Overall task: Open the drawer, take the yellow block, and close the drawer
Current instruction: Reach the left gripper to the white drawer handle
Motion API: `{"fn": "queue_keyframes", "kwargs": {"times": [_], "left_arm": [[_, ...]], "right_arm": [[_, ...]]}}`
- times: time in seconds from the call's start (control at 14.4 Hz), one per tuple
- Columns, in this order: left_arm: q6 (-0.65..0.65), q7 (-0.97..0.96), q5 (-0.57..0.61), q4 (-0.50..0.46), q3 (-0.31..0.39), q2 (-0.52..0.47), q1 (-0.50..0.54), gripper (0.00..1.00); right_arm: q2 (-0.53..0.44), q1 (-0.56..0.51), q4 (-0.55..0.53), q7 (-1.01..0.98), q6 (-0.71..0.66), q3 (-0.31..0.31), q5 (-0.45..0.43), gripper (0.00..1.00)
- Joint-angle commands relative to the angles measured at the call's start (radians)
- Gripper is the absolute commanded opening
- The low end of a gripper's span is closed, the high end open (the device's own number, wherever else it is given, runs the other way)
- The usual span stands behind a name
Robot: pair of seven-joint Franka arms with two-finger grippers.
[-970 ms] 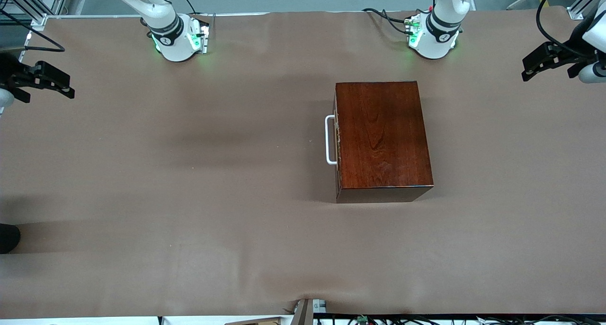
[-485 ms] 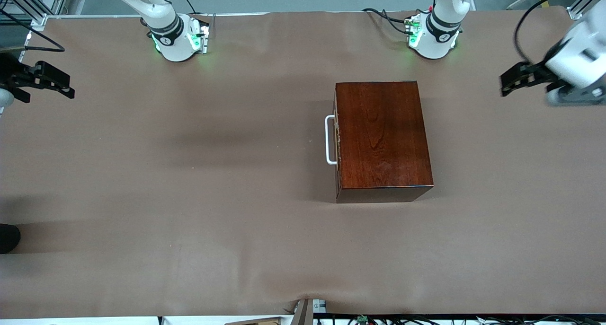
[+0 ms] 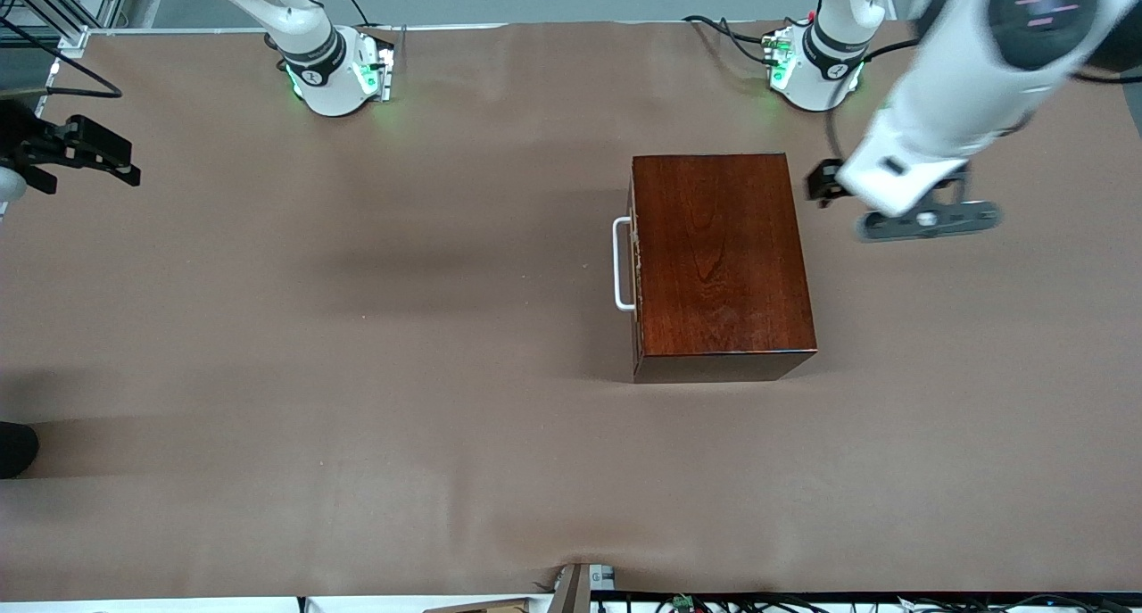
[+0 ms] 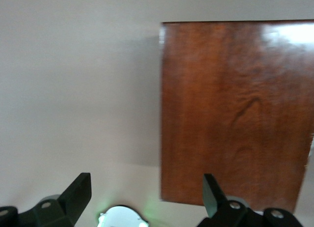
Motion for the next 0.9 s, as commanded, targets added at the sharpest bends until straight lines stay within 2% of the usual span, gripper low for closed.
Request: {"fn": "queue_keyframes", "kwargs": {"times": [0.0, 0.21, 0.35, 0.62, 0.83], "left_arm": [[0.028, -0.083, 0.034, 0.073, -0.003, 0.084, -0.086, 1.00], [0.066, -0.118, 0.036, 0.136, 0.002, 0.187, -0.187, 1.00], [0.130, -0.210, 0.037, 0.188, 0.007, 0.259, -0.244, 1.00], [0.276, -0.280, 0.042, 0.208, 0.017, 0.342, -0.313, 1.00], [0.324, -0.396, 0.048, 0.245, 0.040, 0.422, -0.388, 1.00]], "right_arm": [[0.004, -0.009, 0.015, 0.001, -0.008, 0.007, -0.011, 1.00], [0.006, -0.009, 0.015, 0.001, -0.008, 0.007, -0.009, 1.00], [0.004, -0.009, 0.015, 0.001, -0.008, 0.007, -0.009, 1.00], [0.004, -0.009, 0.015, 0.001, -0.008, 0.007, -0.008, 1.00], [0.006, -0.010, 0.015, 0.001, -0.008, 0.007, -0.009, 1.00]]}}
